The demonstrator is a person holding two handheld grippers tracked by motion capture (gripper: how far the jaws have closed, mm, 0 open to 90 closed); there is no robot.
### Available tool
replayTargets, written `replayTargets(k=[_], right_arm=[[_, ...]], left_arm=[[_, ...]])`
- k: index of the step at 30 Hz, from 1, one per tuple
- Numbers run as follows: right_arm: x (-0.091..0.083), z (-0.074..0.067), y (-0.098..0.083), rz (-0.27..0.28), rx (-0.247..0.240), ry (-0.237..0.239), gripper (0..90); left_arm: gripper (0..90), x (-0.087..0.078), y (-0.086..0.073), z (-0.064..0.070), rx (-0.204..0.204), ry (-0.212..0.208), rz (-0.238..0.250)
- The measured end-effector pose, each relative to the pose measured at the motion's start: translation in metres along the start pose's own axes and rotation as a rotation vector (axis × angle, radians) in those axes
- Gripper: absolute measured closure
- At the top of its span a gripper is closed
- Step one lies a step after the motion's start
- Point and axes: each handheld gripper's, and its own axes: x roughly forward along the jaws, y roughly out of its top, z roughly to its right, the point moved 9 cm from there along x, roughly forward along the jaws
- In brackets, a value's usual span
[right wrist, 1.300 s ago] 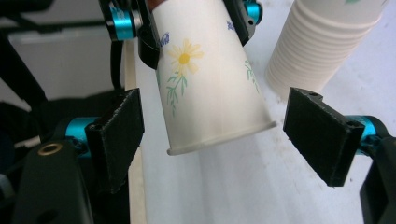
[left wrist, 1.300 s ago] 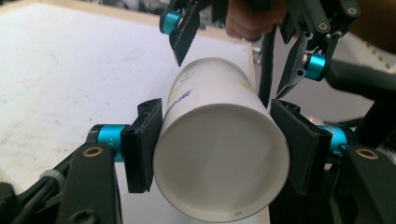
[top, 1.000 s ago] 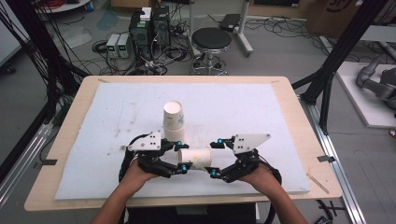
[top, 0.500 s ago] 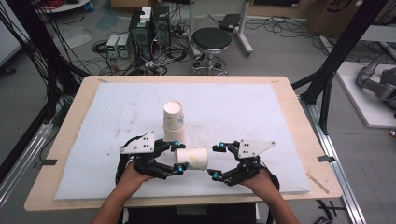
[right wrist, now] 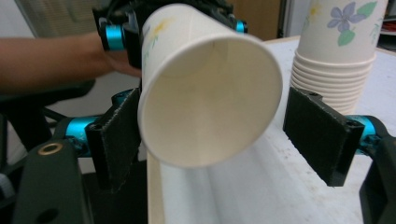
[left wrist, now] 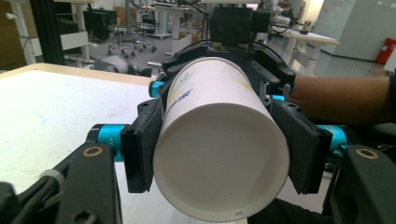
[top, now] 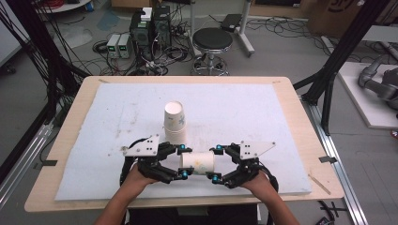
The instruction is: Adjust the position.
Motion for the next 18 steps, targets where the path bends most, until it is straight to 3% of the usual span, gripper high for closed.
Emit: replayTargets(k=[1, 11, 18], right_arm=[[-0.0004, -0.0014, 0.0004, 0.006, -0.002, 0.019, 25.9], [-0.0018, -0.0031, 0.0004, 0.031, 0.016, 0.055, 28.9], [-0.0024, -0.0025, 0.0016, 0.034, 0.006, 0.048, 32.5]], left_arm=[[36.8, 0.0005, 0.0000, 0.0004, -0.002, -0.004, 0.002], [37.0, -0.0004, 0.0001, 0.0011, -0.007, -0.016, 0.035], [37.1, -0.0013, -0.0006, 0.0005, -0.016, -0.020, 0.046]])
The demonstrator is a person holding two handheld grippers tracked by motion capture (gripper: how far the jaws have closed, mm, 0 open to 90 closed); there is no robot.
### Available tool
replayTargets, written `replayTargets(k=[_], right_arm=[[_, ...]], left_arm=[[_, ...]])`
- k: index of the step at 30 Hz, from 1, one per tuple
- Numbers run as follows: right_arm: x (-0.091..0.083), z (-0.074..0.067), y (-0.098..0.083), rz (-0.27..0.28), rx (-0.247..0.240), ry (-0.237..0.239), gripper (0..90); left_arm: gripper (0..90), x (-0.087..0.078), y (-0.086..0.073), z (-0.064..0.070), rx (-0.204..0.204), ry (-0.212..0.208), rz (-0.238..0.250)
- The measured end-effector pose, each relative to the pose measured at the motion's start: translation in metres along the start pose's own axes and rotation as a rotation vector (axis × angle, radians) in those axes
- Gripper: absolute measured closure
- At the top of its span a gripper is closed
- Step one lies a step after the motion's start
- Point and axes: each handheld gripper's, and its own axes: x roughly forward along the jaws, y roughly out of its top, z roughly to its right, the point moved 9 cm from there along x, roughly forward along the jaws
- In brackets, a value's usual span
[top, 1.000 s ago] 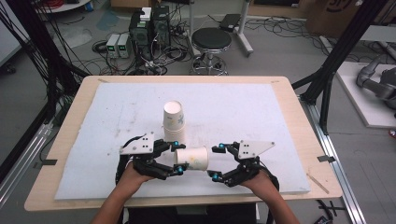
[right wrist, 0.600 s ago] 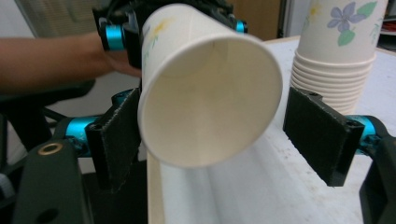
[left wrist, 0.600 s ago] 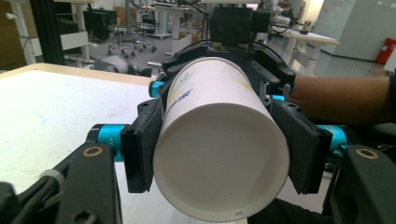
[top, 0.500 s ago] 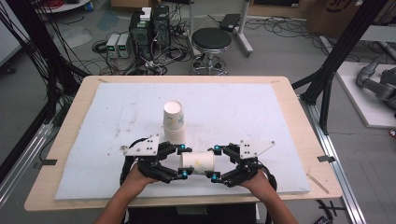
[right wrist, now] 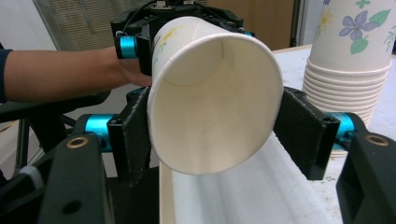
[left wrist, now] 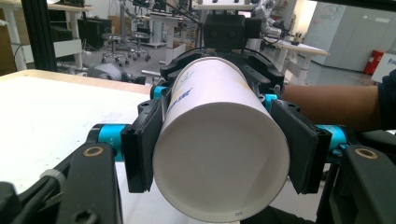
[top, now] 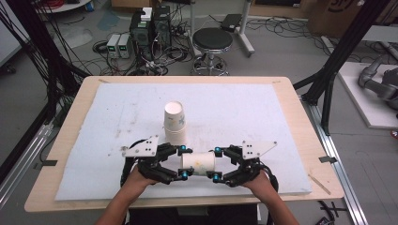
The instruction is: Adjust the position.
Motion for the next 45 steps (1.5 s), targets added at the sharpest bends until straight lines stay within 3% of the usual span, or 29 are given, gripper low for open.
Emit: replayTargets(k=[5, 7, 10, 13, 17, 19, 26, 32, 45], right_arm=[[-0.001, 0.001, 0.001, 0.004, 0.008, -0.004, 33.5], [-0.001, 0.001, 0.001, 0.000, 0.007, -0.008, 33.5], [-0.002, 0.003, -0.001, -0.031, -0.006, -0.037, 33.5], [-0.002, 0.006, -0.005, -0.109, -0.032, -0.084, 33.4], [0.000, 0.009, -0.009, -0.193, -0.058, -0.110, 33.2], [0.001, 0.010, -0.009, -0.229, -0.068, -0.114, 33.0], [0.007, 0.010, -0.005, -0.341, -0.113, -0.101, 32.5], [0.010, 0.010, 0.001, -0.399, -0.145, -0.096, 32.1], [0.018, 0.010, 0.006, -0.556, -0.221, -0.100, 32.2]], left_arm=[[36.7, 0.000, 0.000, -0.001, -0.011, 0.004, 0.009], [34.2, 0.001, -0.001, -0.003, -0.020, 0.027, 0.000], [15.6, 0.002, -0.005, -0.011, -0.068, 0.116, -0.068], [13.7, 0.001, -0.008, -0.010, -0.042, 0.149, -0.131], [13.7, 0.001, -0.013, -0.008, -0.006, 0.158, -0.226], [13.7, 0.001, -0.015, -0.008, -0.007, 0.155, -0.254], [13.9, -0.001, -0.023, -0.009, 0.043, 0.162, -0.382], [15.1, -0.003, -0.023, -0.008, 0.062, 0.150, -0.408], [17.5, 0.003, -0.029, -0.011, 0.119, 0.152, -0.540]])
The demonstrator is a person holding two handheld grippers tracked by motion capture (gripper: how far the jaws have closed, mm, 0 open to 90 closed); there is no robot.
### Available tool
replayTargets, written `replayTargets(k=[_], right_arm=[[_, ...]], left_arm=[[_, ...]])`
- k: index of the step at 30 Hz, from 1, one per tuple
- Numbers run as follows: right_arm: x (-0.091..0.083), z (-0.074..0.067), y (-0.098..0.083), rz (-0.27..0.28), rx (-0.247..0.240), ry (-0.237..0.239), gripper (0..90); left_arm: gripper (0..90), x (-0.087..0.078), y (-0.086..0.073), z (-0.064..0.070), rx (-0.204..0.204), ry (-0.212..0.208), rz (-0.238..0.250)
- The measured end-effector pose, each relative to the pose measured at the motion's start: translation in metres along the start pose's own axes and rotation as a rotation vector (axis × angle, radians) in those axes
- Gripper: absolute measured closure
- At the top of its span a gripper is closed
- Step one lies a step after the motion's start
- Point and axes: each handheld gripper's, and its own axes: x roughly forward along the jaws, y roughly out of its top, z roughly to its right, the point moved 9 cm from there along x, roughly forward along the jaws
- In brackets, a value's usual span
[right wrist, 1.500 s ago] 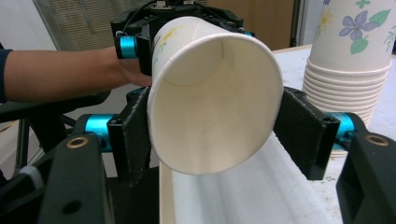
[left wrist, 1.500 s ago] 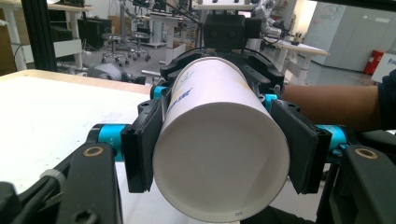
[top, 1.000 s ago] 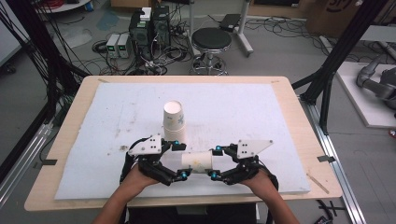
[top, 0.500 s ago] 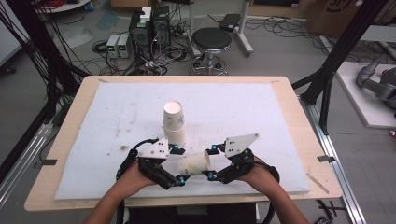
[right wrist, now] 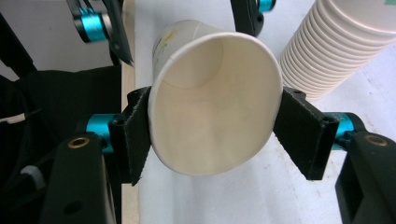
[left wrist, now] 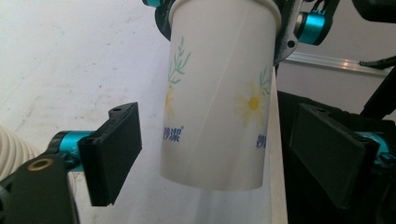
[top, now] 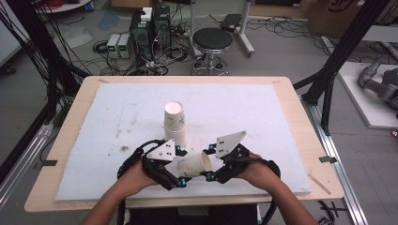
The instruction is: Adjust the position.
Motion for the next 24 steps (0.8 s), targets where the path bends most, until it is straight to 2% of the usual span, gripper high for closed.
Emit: replayTargets(k=[5, 15, 24], right_arm=[[0.0004, 0.0006, 0.0047, -0.039, -0.025, -0.003, 32.2], [0.0030, -0.0003, 0.0075, -0.110, -0.048, -0.008, 32.2], [0.0096, -0.0027, 0.0087, -0.152, -0.066, -0.001, 32.2]], left_arm=[[18.4, 0.0044, -0.0015, 0.0000, 0.015, -0.002, -0.033], [19.1, 0.0066, -0.0034, -0.0005, 0.011, -0.004, -0.056], [22.3, 0.0102, -0.0062, -0.0012, 0.013, -0.007, -0.089]])
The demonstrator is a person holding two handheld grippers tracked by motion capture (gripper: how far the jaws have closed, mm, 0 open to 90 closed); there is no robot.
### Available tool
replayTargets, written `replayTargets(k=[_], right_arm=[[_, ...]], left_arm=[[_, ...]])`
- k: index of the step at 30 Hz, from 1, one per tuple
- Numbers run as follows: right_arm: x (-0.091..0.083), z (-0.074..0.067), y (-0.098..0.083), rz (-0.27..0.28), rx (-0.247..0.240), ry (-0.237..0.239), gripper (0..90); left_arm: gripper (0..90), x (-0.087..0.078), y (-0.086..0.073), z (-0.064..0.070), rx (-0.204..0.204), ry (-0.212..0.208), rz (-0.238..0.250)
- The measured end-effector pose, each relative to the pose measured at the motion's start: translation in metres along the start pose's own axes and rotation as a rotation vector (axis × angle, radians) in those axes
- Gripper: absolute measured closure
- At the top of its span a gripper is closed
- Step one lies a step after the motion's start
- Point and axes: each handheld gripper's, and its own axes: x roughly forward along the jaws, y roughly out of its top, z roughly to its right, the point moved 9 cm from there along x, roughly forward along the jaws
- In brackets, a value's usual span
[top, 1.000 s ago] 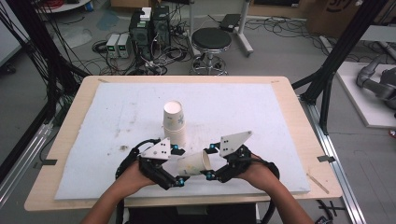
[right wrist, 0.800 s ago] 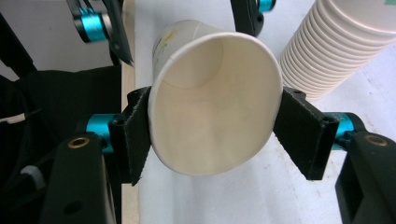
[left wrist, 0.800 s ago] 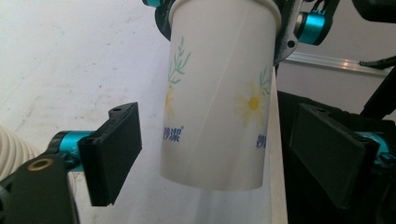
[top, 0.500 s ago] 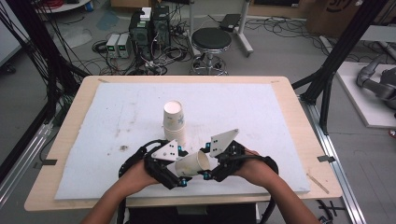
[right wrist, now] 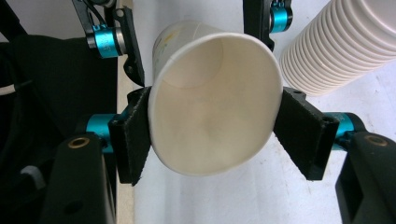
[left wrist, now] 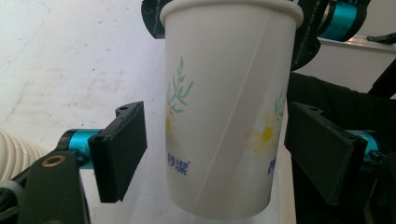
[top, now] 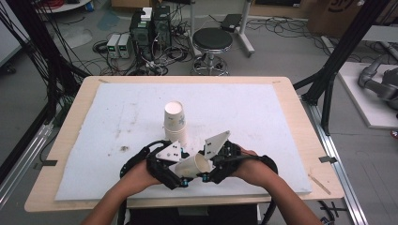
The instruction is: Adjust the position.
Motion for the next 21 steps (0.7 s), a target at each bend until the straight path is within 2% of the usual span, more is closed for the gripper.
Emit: replayTargets(k=[13, 19, 21], right_arm=[[0.004, -0.003, 0.003, -0.034, -0.037, -0.003, 31.8], [0.005, -0.003, 0.003, -0.041, -0.050, -0.004, 30.7], [0.005, -0.003, 0.003, -0.037, -0.041, -0.005, 29.0]], left_arm=[[34.8, 0.008, -0.001, 0.003, 0.011, -0.024, -0.025], [34.8, 0.010, -0.002, 0.003, -0.001, -0.028, -0.022], [33.9, 0.010, -0.002, 0.003, -0.010, -0.033, -0.015]])
